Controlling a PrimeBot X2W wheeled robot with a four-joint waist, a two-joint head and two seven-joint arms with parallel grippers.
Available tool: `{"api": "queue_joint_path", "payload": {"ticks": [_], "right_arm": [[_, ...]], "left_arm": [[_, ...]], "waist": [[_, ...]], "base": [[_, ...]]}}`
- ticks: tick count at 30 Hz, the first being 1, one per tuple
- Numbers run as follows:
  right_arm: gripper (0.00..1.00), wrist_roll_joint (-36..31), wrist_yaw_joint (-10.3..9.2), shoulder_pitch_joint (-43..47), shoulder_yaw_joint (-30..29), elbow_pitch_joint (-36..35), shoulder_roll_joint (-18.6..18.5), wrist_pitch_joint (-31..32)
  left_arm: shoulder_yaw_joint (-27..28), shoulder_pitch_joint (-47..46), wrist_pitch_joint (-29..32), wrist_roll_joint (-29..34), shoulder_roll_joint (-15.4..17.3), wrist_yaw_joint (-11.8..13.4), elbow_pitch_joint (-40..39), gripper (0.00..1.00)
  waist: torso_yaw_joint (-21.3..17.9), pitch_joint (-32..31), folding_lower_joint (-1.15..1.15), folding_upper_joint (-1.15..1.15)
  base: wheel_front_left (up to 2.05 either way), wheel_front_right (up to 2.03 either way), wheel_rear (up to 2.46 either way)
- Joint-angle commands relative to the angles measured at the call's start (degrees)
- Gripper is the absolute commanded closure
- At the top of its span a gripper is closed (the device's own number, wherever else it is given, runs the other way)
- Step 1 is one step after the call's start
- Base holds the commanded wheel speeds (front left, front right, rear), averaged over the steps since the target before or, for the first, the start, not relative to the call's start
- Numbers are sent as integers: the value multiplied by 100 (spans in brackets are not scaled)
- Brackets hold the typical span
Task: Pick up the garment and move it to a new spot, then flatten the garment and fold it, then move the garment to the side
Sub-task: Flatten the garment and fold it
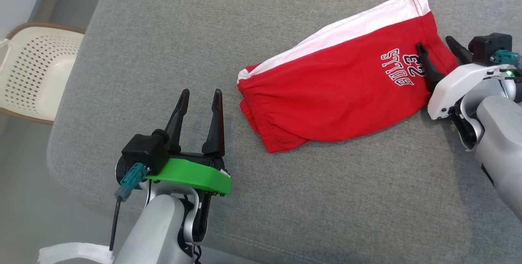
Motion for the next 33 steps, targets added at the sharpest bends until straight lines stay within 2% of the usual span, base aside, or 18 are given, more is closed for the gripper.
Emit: {"api": "queue_joint_path", "payload": {"ticks": [1, 3, 4, 5, 6, 7, 13, 19, 24, 33], "right_arm": [[0, -45, -9, 153, 6, 101, 74, -6], [0, 1, -4, 232, 72, 204, 193, 15], [4, 24, -3, 258, 121, 243, 245, 63], [54, 54, -3, 280, 182, 275, 287, 126], [92, 96, -2, 313, 235, 285, 328, 181], [100, 127, -2, 330, 272, 291, 345, 187], [100, 329, -11, 352, 250, 382, 276, 75], [100, 539, -11, 527, -83, 222, 325, 1], [100, 537, -10, 1017, -706, -245, 430, -9], [100, 84, -9, 2238, -1652, -923, 803, -11]], "left_arm": [[48, 87, 3, 18, 19, 45, -25, 0], [46, 109, 3, 73, 17, -9, -5, 0], [57, 117, 3, 85, 18, -13, 3, 0], [71, 125, 3, 92, 18, -21, 11, 0], [73, 132, 3, 116, 18, -32, 25, 0], [81, 139, 3, 130, 18, -38, 35, 0], [120, 141, 3, 165, 18, -77, 71, 0], [201, 208, 3, 270, 19, -124, 162, 0], [381, 338, 3, 301, 21, -160, 282, 0], [611, 690, 3, 544, 20, -281, 483, 0]], "waist": [[62, -2, 0, 0], [85, -8, 0, 0], [89, -11, 0, 0], [89, -15, 0, 0], [85, -21, 0, 0], [77, -31, 0, 0], [-65, -178, 0, 0], [-315, -458, 0, 0], [-635, -799, 0, 0], [-1167, -1407, 0, 0]], "base": [[0, 0, 0], [0, 0, 0], [0, 0, 0], [0, 0, 0], [0, 0, 0], [0, 0, 0], [0, 0, 0], [0, 0, 0], [0, 0, 0], [0, 0, 0]]}}
